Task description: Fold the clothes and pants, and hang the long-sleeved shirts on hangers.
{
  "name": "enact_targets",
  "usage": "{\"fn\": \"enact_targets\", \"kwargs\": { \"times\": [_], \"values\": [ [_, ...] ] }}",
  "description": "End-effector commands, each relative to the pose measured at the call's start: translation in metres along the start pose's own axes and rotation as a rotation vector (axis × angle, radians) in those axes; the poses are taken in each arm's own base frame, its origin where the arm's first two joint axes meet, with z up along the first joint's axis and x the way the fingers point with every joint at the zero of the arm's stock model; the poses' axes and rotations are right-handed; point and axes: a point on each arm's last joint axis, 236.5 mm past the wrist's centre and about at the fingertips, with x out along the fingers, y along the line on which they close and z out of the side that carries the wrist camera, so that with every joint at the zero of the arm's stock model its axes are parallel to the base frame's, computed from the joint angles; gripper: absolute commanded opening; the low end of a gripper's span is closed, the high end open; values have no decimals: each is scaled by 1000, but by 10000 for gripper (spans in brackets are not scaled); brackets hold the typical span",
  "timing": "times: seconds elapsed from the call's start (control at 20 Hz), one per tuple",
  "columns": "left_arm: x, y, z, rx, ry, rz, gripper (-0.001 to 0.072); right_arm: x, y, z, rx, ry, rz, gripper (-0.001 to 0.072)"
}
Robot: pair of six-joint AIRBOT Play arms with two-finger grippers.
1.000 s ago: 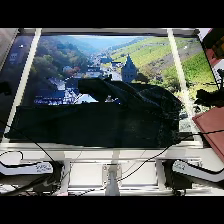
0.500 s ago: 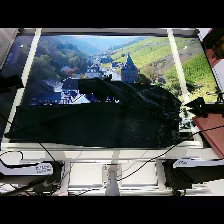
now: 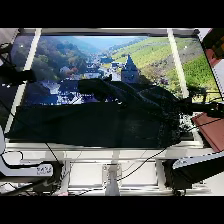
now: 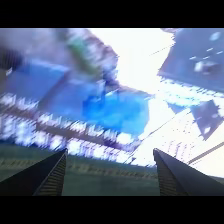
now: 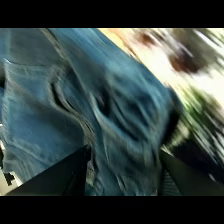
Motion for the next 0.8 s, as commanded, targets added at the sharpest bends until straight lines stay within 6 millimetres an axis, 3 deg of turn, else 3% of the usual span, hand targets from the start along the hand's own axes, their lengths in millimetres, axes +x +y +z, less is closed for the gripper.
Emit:
{"fn": "enact_targets", "kwargs": {
  "times": [0.0,0.1,0.3,0.35,0.5,0.7,0.75],
  "values": [
    [15,-31,6,58,-5,-28,574,15,8,17,-34,-52,0,473],
    [34,-54,-2,88,39,-60,574,17,8,18,-45,-53,-4,422],
    [70,-117,-22,86,130,-212,574,16,8,25,-40,-84,-7,103],
    [77,-134,-27,72,155,-261,574,16,8,25,-41,-84,-8,75],
    [89,-180,-38,-5,209,-417,582,16,8,25,-41,-83,-6,75],
    [96,-208,-48,-73,274,-544,580,16,8,25,-41,-82,-6,75],
    [94,-211,-57,-7,295,-569,532,16,8,25,-41,-82,-6,75]
  ]
}}
